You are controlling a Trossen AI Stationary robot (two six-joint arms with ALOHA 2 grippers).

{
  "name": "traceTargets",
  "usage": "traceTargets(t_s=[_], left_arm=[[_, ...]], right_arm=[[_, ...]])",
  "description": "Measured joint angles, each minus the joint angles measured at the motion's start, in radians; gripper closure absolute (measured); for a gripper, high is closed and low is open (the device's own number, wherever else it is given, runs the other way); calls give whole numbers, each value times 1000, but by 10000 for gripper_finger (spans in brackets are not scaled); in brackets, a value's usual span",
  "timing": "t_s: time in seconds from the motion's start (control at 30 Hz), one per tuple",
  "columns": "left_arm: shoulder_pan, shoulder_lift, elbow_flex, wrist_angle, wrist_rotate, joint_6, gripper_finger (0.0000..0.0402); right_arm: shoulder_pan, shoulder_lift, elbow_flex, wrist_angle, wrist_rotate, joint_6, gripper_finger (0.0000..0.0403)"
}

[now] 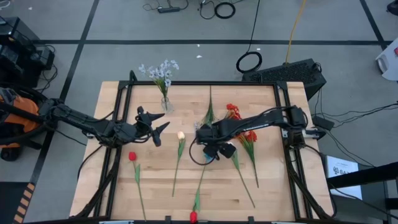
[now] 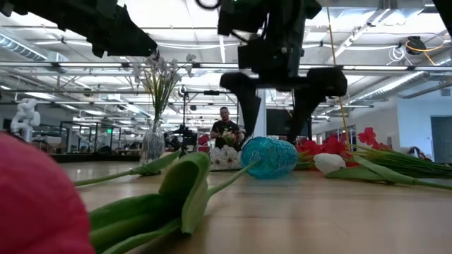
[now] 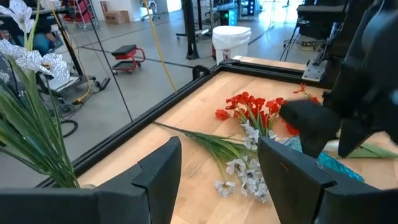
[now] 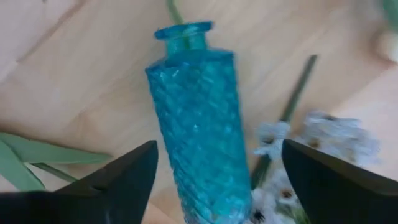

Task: Sort flowers into vase by color
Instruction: Prepare the blue vase

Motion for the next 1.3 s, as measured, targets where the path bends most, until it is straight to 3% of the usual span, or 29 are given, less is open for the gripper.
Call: traceTargets(t_s=[0.27, 0.37, 0.5, 0.6, 0.87, 0.93, 1.0, 1.1, 1.2, 1.3], left_arm=[[0, 0, 0, 2, -13, 0, 185], [0, 0, 0, 2, -13, 0, 185], [0, 0, 0, 3, -13, 0, 185], [0, 0, 0, 3, -13, 0, 185], [0, 0, 0, 3, -13, 1, 185], [0, 0, 0, 4, -13, 1, 185], [0, 0, 0, 3, -13, 1, 185], [0, 0, 0, 3, -13, 1, 185], [0, 0, 0, 5, -13, 2, 185], [0, 0, 0, 7, -13, 2, 185]], right_arm=[[0, 109, 0, 46, -38, -24, 58], [0, 138, 1, 51, -24, -23, 88], [5, 145, 4, 18, 21, -22, 165], [3, 123, 0, -3, 33, -21, 173], [1, -15, 15, -128, 352, -46, 173], [-6, -52, 13, -150, 374, -33, 173], [-20, -106, 13, -141, 367, 58, 173], [-50, -188, 14, -115, 274, 325, 173], [-80, -254, -18, 12, 170, 664, 173], [-81, -328, -104, 202, 156, 843, 173]])
